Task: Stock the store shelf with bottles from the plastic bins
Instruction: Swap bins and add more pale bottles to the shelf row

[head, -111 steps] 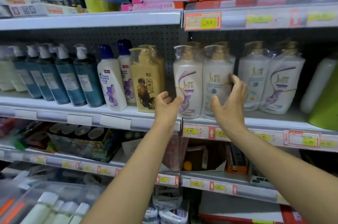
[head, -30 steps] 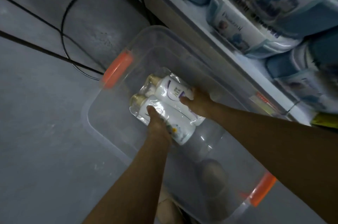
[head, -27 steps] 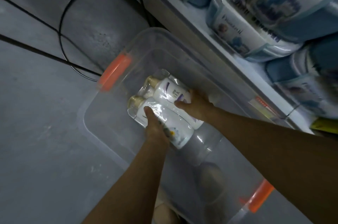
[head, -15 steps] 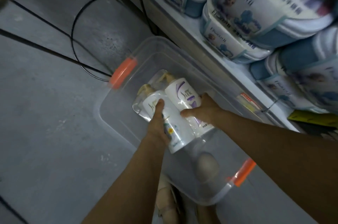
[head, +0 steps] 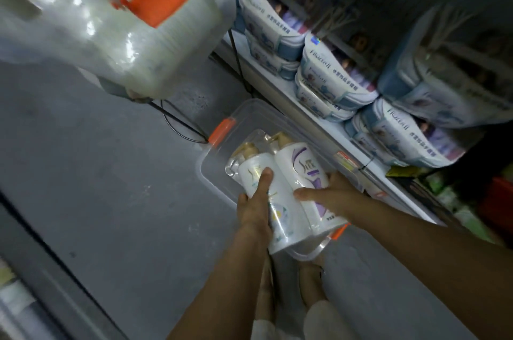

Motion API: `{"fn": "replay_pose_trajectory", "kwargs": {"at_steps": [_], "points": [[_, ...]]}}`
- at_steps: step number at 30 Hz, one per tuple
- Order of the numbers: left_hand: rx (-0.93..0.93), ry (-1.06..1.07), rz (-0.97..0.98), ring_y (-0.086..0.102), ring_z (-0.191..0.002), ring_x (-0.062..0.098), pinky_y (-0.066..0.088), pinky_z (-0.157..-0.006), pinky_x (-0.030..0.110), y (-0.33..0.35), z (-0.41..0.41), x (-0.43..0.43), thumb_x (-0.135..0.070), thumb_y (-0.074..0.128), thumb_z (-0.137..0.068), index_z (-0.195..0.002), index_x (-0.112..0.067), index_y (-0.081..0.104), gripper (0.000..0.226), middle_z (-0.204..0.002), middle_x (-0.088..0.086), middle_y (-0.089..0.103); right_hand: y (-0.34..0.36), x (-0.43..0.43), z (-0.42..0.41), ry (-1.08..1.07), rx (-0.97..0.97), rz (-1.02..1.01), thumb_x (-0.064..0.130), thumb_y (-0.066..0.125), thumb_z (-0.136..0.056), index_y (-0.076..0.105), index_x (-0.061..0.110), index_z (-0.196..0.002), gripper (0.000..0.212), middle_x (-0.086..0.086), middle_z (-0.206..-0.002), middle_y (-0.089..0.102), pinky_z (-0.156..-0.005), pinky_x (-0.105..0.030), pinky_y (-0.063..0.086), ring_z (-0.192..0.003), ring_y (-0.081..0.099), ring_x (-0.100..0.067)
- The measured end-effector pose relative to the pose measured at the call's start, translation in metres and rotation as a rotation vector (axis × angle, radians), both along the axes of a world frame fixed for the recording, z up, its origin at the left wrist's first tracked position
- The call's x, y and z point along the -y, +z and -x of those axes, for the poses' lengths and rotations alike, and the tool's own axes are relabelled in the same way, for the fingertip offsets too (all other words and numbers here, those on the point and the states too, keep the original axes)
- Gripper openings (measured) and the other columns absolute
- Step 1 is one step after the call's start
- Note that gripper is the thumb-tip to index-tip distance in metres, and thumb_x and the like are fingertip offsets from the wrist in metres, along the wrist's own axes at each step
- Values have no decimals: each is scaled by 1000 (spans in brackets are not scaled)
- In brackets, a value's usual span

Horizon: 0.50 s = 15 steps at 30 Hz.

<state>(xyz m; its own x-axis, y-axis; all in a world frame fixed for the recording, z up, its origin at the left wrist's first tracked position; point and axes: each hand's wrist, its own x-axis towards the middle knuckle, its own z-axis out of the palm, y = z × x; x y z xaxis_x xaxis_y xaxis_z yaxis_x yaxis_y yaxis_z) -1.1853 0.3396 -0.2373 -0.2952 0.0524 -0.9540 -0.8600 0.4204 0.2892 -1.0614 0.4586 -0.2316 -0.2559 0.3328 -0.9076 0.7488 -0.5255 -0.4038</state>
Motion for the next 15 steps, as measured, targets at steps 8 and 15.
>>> {"fn": "replay_pose_trajectory", "kwargs": {"at_steps": [8,15], "points": [[-82,-18,-97,73,-79,27,59,-59,35,133,9,-2,-50,83,-74,-115,-16,59,58,-97,11,74,135,-1,9,-19,-43,-89,27,94,-61,64,12,-110,60,-7,-102,74,-79,-40,61,-87,72,-22],[-145,-56,-230,74,-66,22,58,-51,34,243,16,3,-47,81,-77,-108,-21,59,46,-88,9,75,254,3,8,-31,-140,-190,32,94,-59,67,12,-106,57,-5,-95,76,-71,-34,61,-82,74,-19]]}}
